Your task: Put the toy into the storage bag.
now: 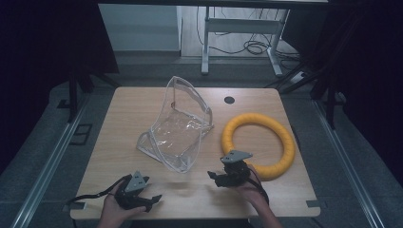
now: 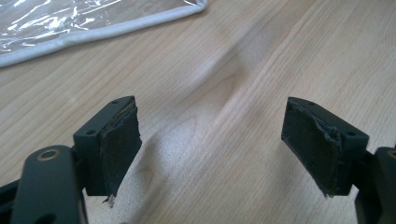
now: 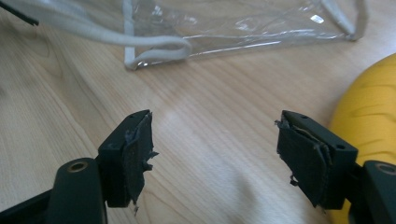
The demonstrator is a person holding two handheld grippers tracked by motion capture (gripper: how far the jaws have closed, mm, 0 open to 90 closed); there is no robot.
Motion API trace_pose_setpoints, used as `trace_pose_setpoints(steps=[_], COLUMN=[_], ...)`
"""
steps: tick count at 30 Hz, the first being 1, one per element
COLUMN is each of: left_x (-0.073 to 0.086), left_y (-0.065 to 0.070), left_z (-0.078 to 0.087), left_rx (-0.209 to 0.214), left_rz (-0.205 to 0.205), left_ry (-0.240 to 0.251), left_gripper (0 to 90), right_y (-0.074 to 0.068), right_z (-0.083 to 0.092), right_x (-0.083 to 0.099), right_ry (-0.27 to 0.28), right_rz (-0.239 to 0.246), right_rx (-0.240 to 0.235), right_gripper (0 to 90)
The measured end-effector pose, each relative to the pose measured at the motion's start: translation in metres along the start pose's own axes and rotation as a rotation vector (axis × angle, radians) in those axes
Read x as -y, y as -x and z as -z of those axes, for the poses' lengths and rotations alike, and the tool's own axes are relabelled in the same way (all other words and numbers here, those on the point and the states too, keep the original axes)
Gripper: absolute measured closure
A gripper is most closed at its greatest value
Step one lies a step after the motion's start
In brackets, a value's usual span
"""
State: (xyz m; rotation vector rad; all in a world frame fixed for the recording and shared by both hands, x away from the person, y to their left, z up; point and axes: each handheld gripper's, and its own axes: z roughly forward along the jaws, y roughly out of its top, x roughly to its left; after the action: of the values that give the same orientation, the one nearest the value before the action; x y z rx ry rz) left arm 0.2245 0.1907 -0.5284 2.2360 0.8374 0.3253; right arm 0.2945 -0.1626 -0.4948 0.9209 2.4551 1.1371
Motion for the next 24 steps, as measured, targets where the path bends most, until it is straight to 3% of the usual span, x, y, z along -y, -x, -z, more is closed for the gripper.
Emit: trace_pose_setpoints(steps=[11, 17, 24], left_x=[0.0, 0.0, 0.0], left_y=[0.0, 0.0, 0.0], left_z=[0.002, 0.004, 0.004], left_rx=[-0.002, 0.003, 0.005], left_rz=[-0.001, 0.006, 0.002], left_ry=[0.0, 0.008, 0.006], left_gripper=[19.4, 19.4, 19.4], right_y=[0.013, 0.02, 0.032], right_z=[0.023, 0.029, 0.03], right_x=[-0.01, -0.013, -0.012], right_ry=[0.003, -0.034, -0.121], right_rz=[0.033, 0.063, 0.09], right_rx=[-0.016, -0.022, -0.022], right_gripper=[29.3, 30.6, 31.1])
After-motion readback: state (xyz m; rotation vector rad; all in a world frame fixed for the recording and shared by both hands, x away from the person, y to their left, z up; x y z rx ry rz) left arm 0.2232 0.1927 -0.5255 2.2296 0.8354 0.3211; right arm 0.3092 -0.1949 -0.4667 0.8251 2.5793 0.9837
